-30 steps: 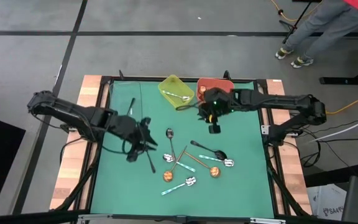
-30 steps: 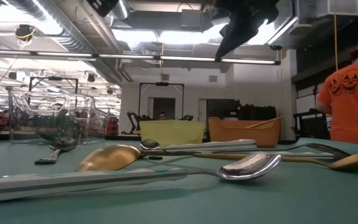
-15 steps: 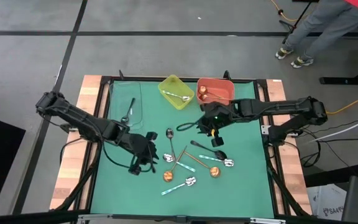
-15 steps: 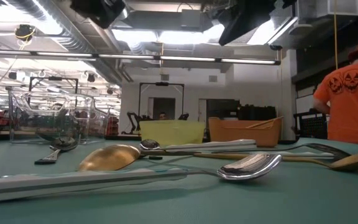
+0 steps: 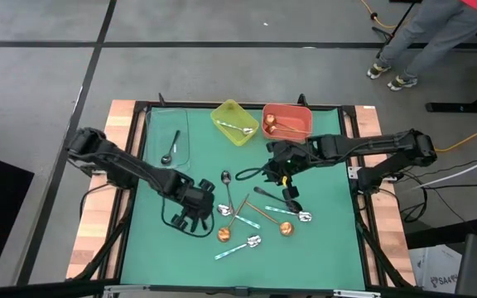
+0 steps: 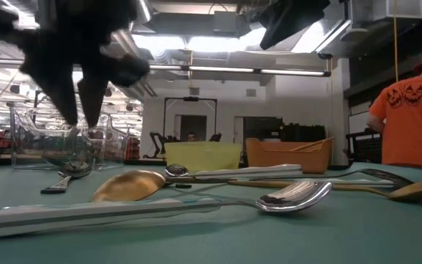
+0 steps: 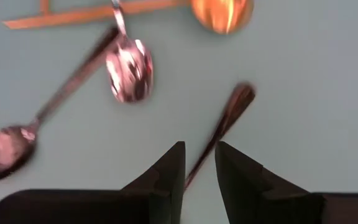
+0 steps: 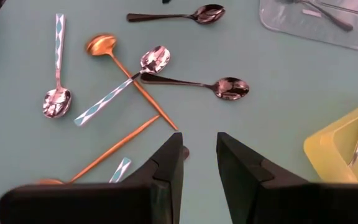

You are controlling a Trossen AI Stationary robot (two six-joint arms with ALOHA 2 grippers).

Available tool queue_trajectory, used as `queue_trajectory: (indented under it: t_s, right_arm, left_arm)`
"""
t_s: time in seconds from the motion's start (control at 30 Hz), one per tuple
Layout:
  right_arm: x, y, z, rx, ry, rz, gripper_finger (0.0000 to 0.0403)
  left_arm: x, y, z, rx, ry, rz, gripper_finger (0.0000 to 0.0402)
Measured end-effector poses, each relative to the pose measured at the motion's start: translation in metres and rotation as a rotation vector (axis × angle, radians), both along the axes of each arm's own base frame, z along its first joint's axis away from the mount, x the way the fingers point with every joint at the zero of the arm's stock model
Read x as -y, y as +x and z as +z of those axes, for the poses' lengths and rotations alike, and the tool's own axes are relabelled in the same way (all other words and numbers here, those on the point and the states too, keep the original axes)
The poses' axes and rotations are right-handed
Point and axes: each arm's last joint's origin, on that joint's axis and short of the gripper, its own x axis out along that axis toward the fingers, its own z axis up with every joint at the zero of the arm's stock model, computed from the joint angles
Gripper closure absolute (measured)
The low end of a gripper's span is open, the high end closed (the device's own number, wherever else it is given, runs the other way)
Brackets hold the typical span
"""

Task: Sort silverware by color (type)
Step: Put the black spoon into the transparent bin

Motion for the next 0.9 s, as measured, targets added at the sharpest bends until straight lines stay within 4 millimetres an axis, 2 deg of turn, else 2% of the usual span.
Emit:
queue_trajectory:
  t_s: [0.17, 0.37, 0.9]
  right_arm:
    - [0.000, 0.000, 0.000, -0.002, 0.007, -0.008, 0.0315]
    - [0.000, 0.000, 0.000, -0.002, 0.007, -0.008, 0.0315]
    - [0.000, -0.001, -0.001, -0.018, 0.007, -0.012, 0.0315]
  left_arm:
    - [-0.004, 0.005, -0.023, -0.097, 0.054, -0.061, 0.0319]
    - [-0.009, 0.005, -0.040, -0.191, 0.117, -0.117, 0.0319]
    - [-0.013, 0.008, -0.051, -0.227, 0.159, -0.119, 0.0325]
